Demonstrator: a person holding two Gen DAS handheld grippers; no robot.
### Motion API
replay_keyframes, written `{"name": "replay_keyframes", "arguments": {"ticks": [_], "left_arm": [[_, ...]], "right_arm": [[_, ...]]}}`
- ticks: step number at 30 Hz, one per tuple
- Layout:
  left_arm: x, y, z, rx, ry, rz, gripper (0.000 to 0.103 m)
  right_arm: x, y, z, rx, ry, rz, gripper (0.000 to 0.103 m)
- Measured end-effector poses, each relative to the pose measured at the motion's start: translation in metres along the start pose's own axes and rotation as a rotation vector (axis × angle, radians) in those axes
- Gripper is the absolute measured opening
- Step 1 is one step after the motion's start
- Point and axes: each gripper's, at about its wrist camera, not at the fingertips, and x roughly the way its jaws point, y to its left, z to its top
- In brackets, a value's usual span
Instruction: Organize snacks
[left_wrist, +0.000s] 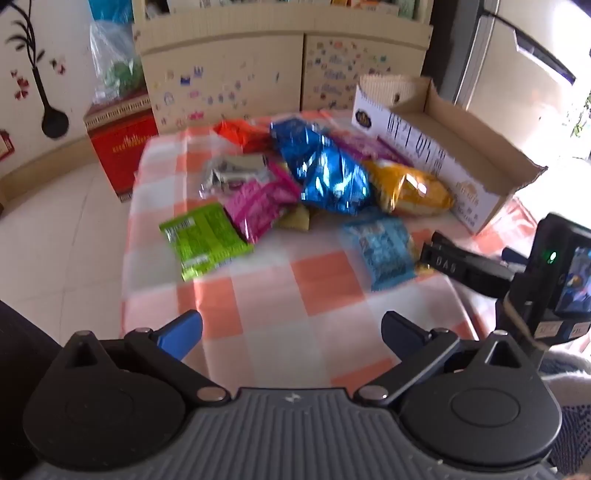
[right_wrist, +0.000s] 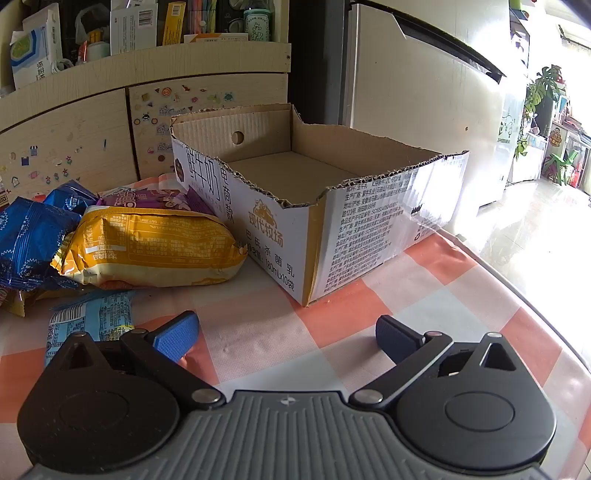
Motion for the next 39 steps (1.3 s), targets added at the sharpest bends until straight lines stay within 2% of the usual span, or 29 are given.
{"name": "replay_keyframes", "arguments": {"ticks": [4, 5, 9, 11, 12, 15, 18, 21, 24, 27, 39], "left_arm": [[-0.006, 0.004, -0.004, -0.016, -0.008, -0.015, 0.102], [-0.002, 0.0, -0.013, -0.011, -0.006, 0.01, 0.102], [-0.009, -0.011, -0.046, -0.009, -0.004, 0.011, 0.102], [0.022, 0.005, -0.046, -0.036, 0.091, -0.016, 0.102], [0.025, 0.008, -0.045, -0.04, 0.099, -0.017, 0.102], [0.034, 0.008, -0.033, -0.047, 0.133, -0.003, 0.102], [0.034, 0.006, -0.013, -0.051, 0.145, 0.007, 0.102], [0.031, 0.008, 0.0, -0.048, 0.126, 0.022, 0.102], [0.027, 0.012, 0.015, -0.035, 0.104, 0.05, 0.102], [0.024, 0.015, 0.025, -0.019, 0.081, 0.079, 0.102], [0.019, 0.026, 0.061, 0.016, 0.042, 0.102, 0.102]], "right_arm": [[0.001, -0.001, -0.001, 0.002, 0.003, 0.002, 0.103], [0.001, -0.001, -0.001, 0.002, 0.002, 0.002, 0.103], [0.002, -0.002, -0.002, 0.006, 0.004, 0.001, 0.103], [0.001, -0.001, -0.003, 0.014, 0.012, -0.009, 0.103], [0.0, -0.001, -0.003, 0.027, 0.027, -0.016, 0.103], [-0.012, 0.007, -0.002, 0.024, 0.106, -0.022, 0.103], [-0.017, 0.011, 0.004, 0.004, 0.214, 0.013, 0.103], [-0.02, 0.012, 0.007, -0.031, 0.294, 0.059, 0.103], [-0.031, 0.014, 0.01, -0.028, 0.29, 0.051, 0.103], [-0.039, 0.021, 0.017, -0.083, 0.297, 0.032, 0.103], [-0.054, 0.029, 0.063, -0.146, 0.248, 0.203, 0.103]]}}
